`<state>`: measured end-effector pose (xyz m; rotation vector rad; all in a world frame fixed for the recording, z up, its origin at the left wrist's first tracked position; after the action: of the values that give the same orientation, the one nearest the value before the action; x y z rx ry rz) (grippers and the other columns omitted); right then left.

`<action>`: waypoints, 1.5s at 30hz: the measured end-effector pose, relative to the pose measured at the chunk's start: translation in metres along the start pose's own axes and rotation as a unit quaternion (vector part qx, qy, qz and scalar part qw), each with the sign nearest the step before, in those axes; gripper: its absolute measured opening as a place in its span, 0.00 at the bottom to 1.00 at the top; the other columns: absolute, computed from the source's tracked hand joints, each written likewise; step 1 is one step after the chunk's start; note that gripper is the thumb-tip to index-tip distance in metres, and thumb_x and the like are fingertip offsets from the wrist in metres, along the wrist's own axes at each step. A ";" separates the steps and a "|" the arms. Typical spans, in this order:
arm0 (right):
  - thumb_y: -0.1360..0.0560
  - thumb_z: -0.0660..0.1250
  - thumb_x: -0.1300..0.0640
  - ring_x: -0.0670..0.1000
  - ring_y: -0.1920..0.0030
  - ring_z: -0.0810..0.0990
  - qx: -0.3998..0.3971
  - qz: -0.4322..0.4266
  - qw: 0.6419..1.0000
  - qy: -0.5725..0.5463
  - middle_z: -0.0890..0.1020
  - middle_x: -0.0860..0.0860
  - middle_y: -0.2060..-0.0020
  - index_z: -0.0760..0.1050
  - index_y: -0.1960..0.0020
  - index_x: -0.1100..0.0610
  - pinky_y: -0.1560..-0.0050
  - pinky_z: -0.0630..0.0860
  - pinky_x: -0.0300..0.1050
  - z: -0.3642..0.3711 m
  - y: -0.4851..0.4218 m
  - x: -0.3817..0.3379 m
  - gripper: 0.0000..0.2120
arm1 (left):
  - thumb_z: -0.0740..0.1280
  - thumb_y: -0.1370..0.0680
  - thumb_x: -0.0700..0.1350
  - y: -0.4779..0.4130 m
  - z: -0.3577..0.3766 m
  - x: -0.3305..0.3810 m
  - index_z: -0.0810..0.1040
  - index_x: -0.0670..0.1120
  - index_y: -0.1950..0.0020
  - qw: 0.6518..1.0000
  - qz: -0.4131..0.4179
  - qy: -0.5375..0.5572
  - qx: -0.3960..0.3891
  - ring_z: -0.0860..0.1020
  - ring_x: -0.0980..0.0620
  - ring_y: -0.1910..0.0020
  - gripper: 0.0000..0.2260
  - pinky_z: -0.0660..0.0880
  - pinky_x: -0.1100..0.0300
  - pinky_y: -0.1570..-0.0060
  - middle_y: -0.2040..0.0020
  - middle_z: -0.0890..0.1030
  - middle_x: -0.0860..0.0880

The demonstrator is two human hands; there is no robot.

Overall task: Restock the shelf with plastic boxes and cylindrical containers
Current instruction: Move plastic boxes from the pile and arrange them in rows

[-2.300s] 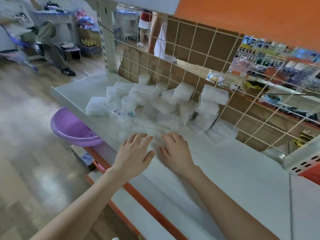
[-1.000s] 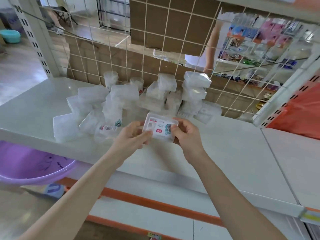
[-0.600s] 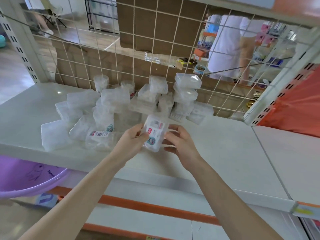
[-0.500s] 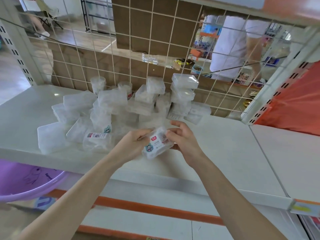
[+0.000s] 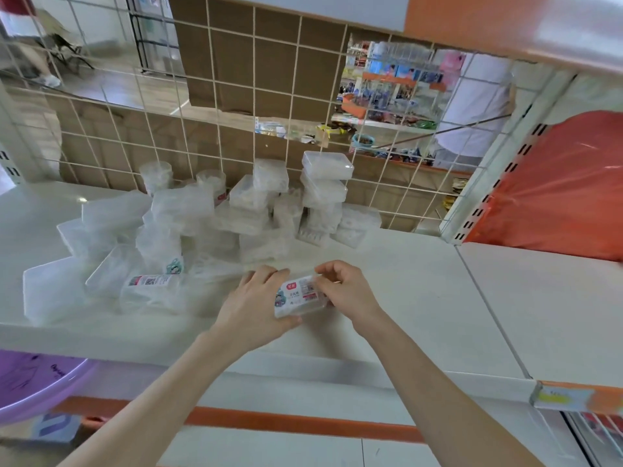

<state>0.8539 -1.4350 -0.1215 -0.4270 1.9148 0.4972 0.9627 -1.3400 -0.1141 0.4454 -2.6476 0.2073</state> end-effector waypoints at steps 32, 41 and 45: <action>0.26 0.60 0.41 0.63 0.36 0.66 0.206 -0.074 0.912 0.348 0.63 0.60 0.32 0.62 0.31 0.55 0.40 0.68 0.58 -0.034 -0.121 -0.129 0.29 | 0.61 0.23 0.54 -0.005 -0.073 -0.015 0.69 0.49 0.31 0.986 -0.027 -0.088 0.136 0.67 0.45 0.36 0.22 0.67 0.54 0.42 0.34 0.71 0.49; 0.27 0.65 0.46 0.47 0.42 0.69 0.135 -0.219 0.964 0.075 0.72 0.50 0.40 0.70 0.39 0.52 0.48 0.62 0.40 -0.017 -0.034 -0.141 0.19 | 0.63 0.24 0.53 -0.003 -0.068 -0.018 0.68 0.49 0.31 0.989 -0.015 -0.053 0.136 0.67 0.46 0.35 0.22 0.67 0.54 0.43 0.33 0.70 0.49; 0.25 0.59 0.44 0.49 0.52 0.77 0.010 -0.007 0.985 -0.172 0.77 0.49 0.45 0.71 0.50 0.47 0.54 0.71 0.44 0.009 -0.012 -0.087 0.08 | 0.66 0.27 0.54 -0.001 -0.077 -0.011 0.63 0.47 0.28 0.987 -0.009 0.040 0.155 0.67 0.44 0.35 0.29 0.68 0.53 0.44 0.32 0.69 0.47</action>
<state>0.8996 -1.4352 -0.0458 -0.3182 1.5808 0.5062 1.0037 -1.3216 -0.0507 0.5469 -2.5371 0.6246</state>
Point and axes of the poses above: each hand's wrist, its own y-axis away from the middle knuckle, its own z-axis out of the palm, x = y × z, the point moved 10 cm from there along -y, towards the middle knuckle
